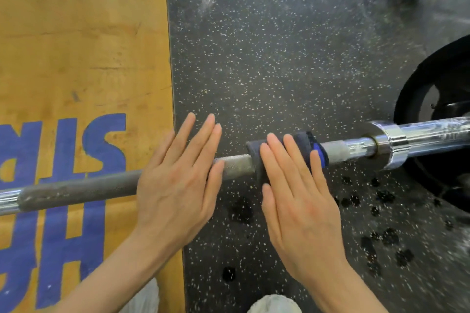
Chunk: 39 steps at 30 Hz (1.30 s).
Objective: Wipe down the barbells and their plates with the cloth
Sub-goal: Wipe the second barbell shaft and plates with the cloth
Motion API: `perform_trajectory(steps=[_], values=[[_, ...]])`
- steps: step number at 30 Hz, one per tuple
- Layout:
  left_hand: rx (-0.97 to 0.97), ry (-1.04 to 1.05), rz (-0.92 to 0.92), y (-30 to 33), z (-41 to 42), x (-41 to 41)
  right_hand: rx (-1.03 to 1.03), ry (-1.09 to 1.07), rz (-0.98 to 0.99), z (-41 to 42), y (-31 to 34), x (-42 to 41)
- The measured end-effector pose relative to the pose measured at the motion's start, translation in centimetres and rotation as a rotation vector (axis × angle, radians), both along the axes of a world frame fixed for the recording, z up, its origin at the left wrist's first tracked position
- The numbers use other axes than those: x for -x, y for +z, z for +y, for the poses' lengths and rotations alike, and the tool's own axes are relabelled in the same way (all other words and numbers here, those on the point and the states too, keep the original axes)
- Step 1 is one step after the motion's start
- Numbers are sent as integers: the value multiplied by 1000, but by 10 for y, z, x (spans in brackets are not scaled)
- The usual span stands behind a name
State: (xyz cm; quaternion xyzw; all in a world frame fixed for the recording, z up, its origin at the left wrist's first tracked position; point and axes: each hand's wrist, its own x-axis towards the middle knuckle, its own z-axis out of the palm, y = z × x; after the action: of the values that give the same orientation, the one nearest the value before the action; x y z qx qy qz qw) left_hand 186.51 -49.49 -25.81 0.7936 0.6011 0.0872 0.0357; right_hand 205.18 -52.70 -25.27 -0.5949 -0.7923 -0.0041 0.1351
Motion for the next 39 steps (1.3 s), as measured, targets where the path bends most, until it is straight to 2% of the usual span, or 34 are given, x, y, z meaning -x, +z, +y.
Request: perform_trajectory(steps=[4,6,9,14,17,20,21,26,28,30,32,33,34,37,39], values=[[-35,-15,12,-3,-10,-3,-55,-11,80,23,-1,9],[-30,-32,28,-2,-14,-3,-105,-106,-17,47,8,19],[-30,-37,43,-1,-17,-2,34,-137,-160,64,8,28],[-61,-29,29,-3,-17,-2,-91,-157,123,5,-14,20],[-64,-33,24,-3,-15,-3,-146,-131,135,6,-15,18],[-62,-28,18,-4,-11,-2,-112,-64,-46,48,1,26],[-62,-28,23,-4,-9,-1,-86,-36,-38,55,3,26],[-90,0,28,-4,-2,-1,-61,-178,279,-1,-20,30],[-93,-2,24,-4,0,-2,-48,-172,262,-7,-19,30],[-89,-8,26,-4,0,-1,4,-174,227,25,-1,32],[-91,-18,30,-5,0,-1,129,-137,5,63,15,36],[-91,-23,29,-5,0,-1,196,-127,-14,68,20,36],[-93,-24,27,-5,0,-1,189,-111,-50,66,16,35],[-113,-19,29,-6,-2,0,-11,-214,172,21,-7,28],[-119,-23,19,-6,-4,-1,-66,-218,203,0,-17,25]])
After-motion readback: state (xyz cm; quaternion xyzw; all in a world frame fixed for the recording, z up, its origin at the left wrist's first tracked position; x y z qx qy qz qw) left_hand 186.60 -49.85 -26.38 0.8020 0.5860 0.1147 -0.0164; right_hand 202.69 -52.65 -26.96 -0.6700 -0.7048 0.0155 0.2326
